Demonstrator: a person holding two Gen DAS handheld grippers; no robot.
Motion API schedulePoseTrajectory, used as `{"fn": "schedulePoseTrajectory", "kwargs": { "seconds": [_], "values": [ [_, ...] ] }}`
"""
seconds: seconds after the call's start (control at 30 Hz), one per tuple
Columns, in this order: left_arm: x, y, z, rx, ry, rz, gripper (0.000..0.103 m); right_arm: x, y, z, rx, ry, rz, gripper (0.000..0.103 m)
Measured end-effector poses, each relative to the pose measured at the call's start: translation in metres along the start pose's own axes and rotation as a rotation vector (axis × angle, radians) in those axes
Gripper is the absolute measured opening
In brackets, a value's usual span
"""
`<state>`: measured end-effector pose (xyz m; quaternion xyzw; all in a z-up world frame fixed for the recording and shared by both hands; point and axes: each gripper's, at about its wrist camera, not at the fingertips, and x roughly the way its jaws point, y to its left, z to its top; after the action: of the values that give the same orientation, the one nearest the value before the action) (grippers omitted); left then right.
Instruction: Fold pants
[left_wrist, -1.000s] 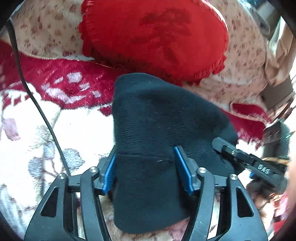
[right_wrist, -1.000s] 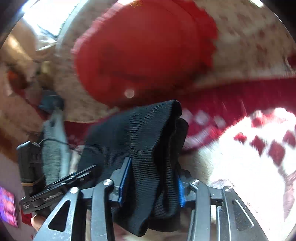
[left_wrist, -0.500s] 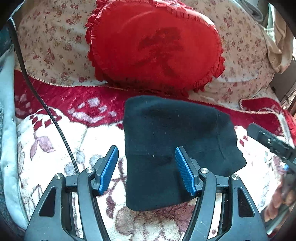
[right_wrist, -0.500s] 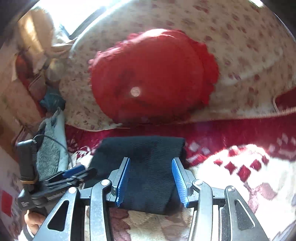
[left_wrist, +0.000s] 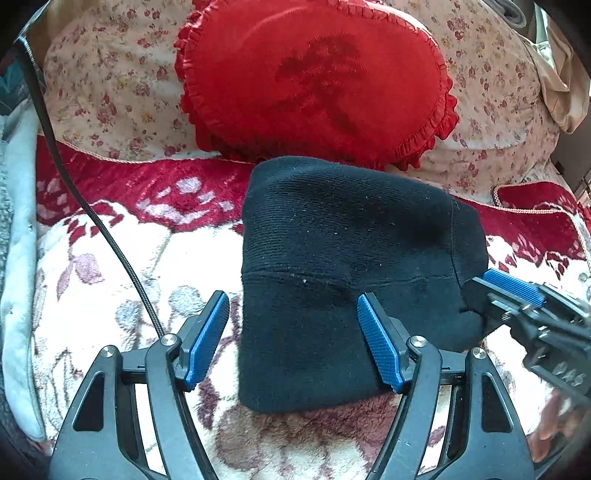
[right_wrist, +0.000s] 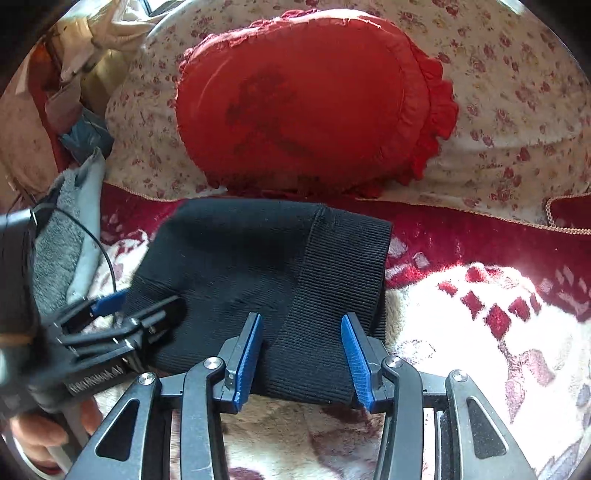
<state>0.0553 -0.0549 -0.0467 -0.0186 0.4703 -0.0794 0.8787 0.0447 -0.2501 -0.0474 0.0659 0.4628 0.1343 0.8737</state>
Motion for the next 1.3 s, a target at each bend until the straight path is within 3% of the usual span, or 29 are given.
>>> {"fn": "schedulePoseTrajectory", "kwargs": {
  "seconds": [0.07,0.43,1.3],
  "values": [
    [-0.006,0.002,-0.003,-0.001,-0.022,0.023,0.072,-0.008,0.001,-0.001,0.009,-0.017,0.029,0.043],
    [-0.046,0.014,-0.015,-0.021,-0.088,0.148,0.072,-0.041,0.02,-0.008,-0.005,-0.088,0.008,0.044],
    [-0.082,-0.001,-0.029,0.014,-0.161,0.182,0.072,-0.06,0.019,-0.024,0.01,-0.082,0.018,0.046]
  ]
}}
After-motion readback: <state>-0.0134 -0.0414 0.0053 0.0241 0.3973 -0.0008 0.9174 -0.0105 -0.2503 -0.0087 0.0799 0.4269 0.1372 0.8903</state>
